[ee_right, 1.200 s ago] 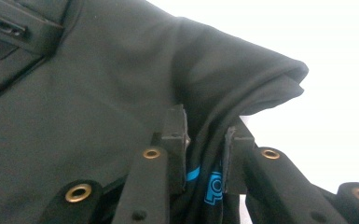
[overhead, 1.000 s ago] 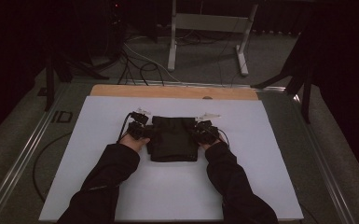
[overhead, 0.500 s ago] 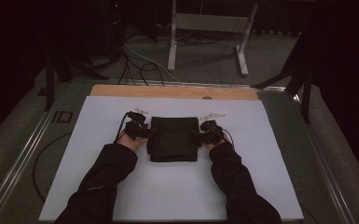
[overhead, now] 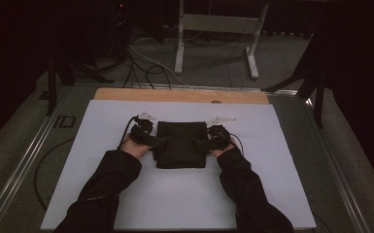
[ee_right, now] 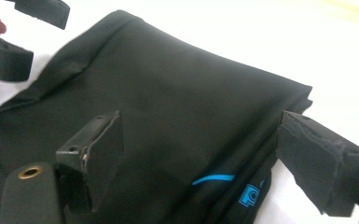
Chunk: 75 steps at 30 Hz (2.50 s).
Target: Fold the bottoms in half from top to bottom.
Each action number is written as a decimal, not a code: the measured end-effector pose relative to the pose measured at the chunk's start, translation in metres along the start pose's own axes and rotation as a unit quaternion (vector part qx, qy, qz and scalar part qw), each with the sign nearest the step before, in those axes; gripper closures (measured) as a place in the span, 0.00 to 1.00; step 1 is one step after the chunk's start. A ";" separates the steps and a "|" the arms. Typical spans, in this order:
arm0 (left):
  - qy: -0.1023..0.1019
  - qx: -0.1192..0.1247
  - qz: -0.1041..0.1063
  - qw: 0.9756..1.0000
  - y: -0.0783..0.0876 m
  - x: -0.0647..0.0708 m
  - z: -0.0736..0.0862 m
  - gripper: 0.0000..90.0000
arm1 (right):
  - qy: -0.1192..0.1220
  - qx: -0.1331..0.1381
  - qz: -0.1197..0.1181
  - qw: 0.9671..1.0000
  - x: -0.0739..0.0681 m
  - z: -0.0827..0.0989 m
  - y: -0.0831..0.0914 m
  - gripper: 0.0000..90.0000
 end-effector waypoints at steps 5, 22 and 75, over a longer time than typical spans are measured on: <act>-0.009 0.011 0.011 1.000 0.004 0.004 -0.001 0.01 | 0.009 0.001 -0.008 1.000 -0.005 -0.002 0.001 0.15; -0.045 0.013 0.041 0.998 0.016 0.019 -0.005 0.01 | 0.028 0.020 -0.028 0.999 -0.013 -0.012 0.005 0.11; -0.089 0.010 0.070 0.993 0.061 0.037 0.016 0.00 | 0.055 0.016 -0.062 0.996 -0.017 -0.003 0.031 0.11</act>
Point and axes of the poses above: each handheld gripper's, and its own axes: y roughly backward along the jaws, z roughly out of its underside, x roughly to its right, the point moved 3 cm from there along -y, roughly forward along the jaws, and after that the axes turned 3 degrees about z, right-handed, at the moved point
